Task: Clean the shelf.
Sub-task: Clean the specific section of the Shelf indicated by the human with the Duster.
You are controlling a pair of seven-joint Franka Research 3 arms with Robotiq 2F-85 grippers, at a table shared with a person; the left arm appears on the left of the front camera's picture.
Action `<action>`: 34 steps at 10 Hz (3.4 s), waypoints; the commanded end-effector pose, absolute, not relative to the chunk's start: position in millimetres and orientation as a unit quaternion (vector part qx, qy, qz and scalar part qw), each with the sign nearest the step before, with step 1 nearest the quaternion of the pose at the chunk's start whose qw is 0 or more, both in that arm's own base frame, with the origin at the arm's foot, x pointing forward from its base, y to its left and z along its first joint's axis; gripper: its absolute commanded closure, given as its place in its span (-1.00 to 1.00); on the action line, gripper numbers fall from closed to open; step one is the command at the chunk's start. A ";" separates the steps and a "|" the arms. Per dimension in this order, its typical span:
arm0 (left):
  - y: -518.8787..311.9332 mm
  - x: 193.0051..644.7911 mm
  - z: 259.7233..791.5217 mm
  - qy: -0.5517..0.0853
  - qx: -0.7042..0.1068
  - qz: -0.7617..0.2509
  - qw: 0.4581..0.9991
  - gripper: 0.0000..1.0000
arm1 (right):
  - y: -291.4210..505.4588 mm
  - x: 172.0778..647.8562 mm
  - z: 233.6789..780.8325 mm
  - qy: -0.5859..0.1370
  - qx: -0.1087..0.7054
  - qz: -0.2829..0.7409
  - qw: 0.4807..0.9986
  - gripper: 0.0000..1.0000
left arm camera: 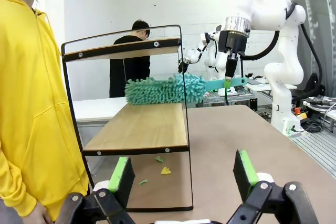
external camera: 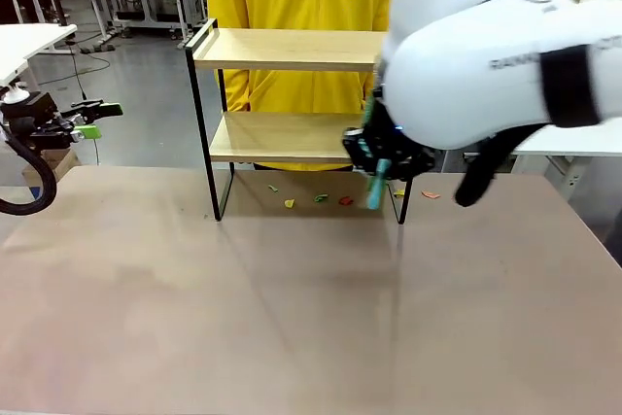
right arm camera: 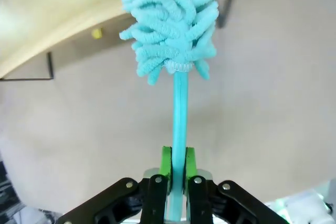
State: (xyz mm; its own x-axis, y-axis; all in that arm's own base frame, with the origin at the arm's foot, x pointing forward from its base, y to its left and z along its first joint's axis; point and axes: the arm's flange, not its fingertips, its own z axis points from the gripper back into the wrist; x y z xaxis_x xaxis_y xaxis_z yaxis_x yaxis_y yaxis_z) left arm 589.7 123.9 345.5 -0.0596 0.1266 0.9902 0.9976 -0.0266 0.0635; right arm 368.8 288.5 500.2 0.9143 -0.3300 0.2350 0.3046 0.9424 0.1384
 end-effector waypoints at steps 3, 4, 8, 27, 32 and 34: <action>124.4 589.2 348.6 -0.539 -0.519 -0.493 0.444 -1.00 | 273.8 355.3 510.4 -0.130 0.033 -0.171 0.976 0.74; 124.4 589.2 348.6 -0.539 -0.519 -0.493 0.444 -1.00 | 273.8 355.3 510.4 -0.130 0.033 -0.171 0.976 0.74; 124.4 589.2 348.6 -0.539 -0.519 -0.493 0.444 -1.00 | 274.5 339.3 528.3 -0.162 0.061 -0.110 0.979 0.74; 124.4 589.2 348.6 -0.539 -0.519 -0.493 0.444 -1.00 | 116.5 259.8 442.6 0.098 0.179 0.369 0.907 0.74; 124.4 589.2 348.6 -0.539 -0.519 -0.493 0.444 -1.00 | 113.9 251.9 455.2 0.136 0.166 0.377 0.901 0.74; 124.4 589.2 348.6 -0.539 -0.519 -0.493 0.444 -1.00 | 113.9 251.9 455.2 0.136 0.166 0.377 0.901 0.74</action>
State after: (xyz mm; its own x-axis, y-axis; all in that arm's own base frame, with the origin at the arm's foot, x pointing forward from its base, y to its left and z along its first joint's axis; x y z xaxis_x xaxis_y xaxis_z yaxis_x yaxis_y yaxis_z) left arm 589.7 123.8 345.3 -0.0592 0.1268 0.9902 0.9977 -0.0266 0.0631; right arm 253.6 114.7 452.8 0.6822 0.7219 -0.1160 -0.6322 0.6622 0.4023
